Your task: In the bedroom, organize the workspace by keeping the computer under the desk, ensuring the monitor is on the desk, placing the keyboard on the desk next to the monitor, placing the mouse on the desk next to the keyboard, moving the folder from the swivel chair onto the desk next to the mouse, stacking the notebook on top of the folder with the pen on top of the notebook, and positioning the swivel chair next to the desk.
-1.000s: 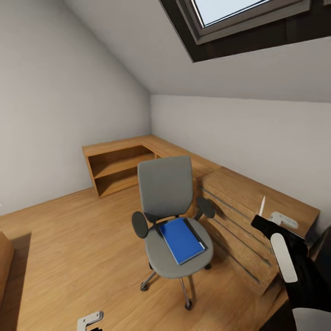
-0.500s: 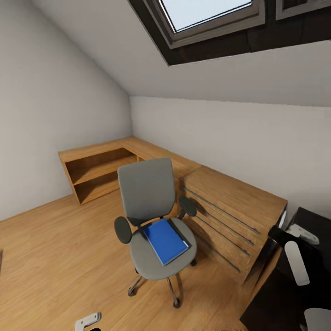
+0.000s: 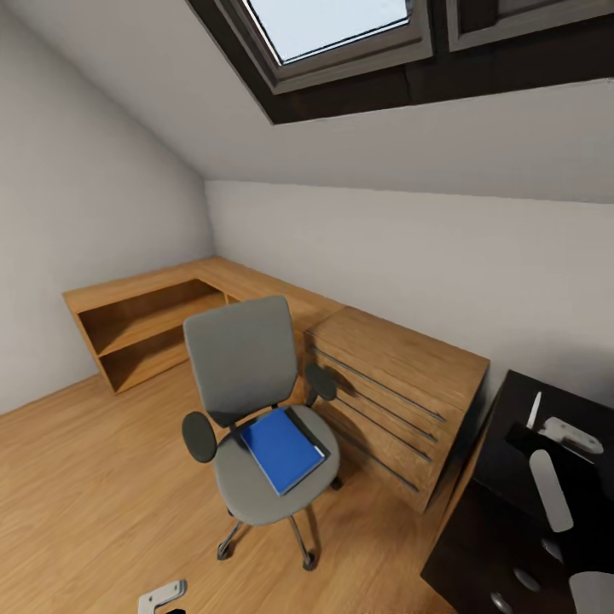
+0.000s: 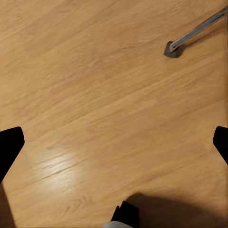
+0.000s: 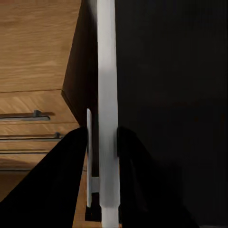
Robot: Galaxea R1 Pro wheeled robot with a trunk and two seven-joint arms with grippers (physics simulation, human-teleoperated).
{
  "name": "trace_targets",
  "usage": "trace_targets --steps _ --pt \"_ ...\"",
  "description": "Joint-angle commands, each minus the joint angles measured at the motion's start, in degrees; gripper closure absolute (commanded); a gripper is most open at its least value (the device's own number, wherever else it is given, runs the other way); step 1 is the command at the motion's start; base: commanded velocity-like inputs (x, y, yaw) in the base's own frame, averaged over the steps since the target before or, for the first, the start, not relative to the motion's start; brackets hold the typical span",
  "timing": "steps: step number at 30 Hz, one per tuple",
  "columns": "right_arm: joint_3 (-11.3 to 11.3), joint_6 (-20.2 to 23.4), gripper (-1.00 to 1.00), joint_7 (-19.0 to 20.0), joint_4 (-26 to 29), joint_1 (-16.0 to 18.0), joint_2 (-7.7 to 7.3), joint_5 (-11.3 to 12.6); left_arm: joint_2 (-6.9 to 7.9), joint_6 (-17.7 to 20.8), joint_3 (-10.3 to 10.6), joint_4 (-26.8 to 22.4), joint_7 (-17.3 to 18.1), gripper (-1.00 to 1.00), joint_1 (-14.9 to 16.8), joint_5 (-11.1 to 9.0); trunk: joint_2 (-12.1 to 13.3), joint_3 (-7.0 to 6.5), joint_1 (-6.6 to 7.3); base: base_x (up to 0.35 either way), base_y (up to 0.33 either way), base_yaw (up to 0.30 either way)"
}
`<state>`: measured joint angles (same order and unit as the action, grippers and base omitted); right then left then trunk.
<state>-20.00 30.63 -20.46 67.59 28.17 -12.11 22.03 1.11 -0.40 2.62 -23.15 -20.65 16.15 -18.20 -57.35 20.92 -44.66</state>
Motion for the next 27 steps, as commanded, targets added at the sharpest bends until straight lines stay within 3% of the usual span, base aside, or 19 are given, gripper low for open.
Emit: trace_targets --steps 1,7,8,9,16,19,21,22,27 --pt "0.1 0.13 1.0 -0.49 0.0 0.04 -0.02 0.48 0.03 -0.04 0.29 -0.06 -0.27 -1.0 0.02 -0.46 -0.05 0.07 0.0 0.0 0.0 -0.053" --pt "0.28 0.13 1.0 -0.46 -2.64 0.07 -0.01 -2.47 0.04 -0.06 0.28 -0.06 -0.27 -1.0 0.02 -0.48 -0.05 0.07 0.0 0.0 0.0 -0.02" --pt "0.3 0.11 1.0 -0.42 -6.88 0.44 -0.01 -4.39 0.04 -0.08 0.28 -0.06 -0.27 -1.0 0.02 -0.45 -0.05 0.07 0.0 0.0 0.0 -0.003" --pt "0.31 0.09 1.0 -0.37 -8.66 0.7 -0.02 -4.87 0.04 -0.08 0.31 -0.06 -0.27 -1.0 0.02 -0.45 -0.05 0.07 0.0 0.0 0.0 -0.002" --pt "0.3 0.01 1.0 -0.19 -15.08 3.12 -0.16 -5.9 0.03 -0.05 0.33 -0.06 -0.54 -1.0 0.02 -0.44 -0.05 0.07 0.0 0.0 0.0 0.0" --pt "0.25 -0.85 1.0 0.08 -20.19 5.22 -1.62 -5.88 0.0 -0.05 0.32 -0.06 -0.67 -1.0 0.02 -0.44 -0.05 0.07 0.0 0.0 0.0 0.0" --pt "0.23 -3.19 1.0 0.32 -24.72 7.18 -2.83 -5.85 -0.03 -0.06 0.33 -0.06 -0.64 -1.0 0.02 -0.44 -0.05 0.07 0.0 0.011 0.0 0.0" --pt "0.23 -5.94 1.0 0.45 -29.73 9.63 -3.61 -5.85 0.01 -0.1 0.31 -0.06 -0.54 -1.0 0.02 -0.46 -0.05 0.07 0.0 0.196 0.0 0.0" --pt "0.23 -7.78 1.0 1.35 -33.04 11.14 -4.22 -5.86 -0.04 -0.79 0.35 -0.06 -0.38 -1.0 0.02 -0.44 -0.05 0.07 0.0 0.275 0.0 0.0"
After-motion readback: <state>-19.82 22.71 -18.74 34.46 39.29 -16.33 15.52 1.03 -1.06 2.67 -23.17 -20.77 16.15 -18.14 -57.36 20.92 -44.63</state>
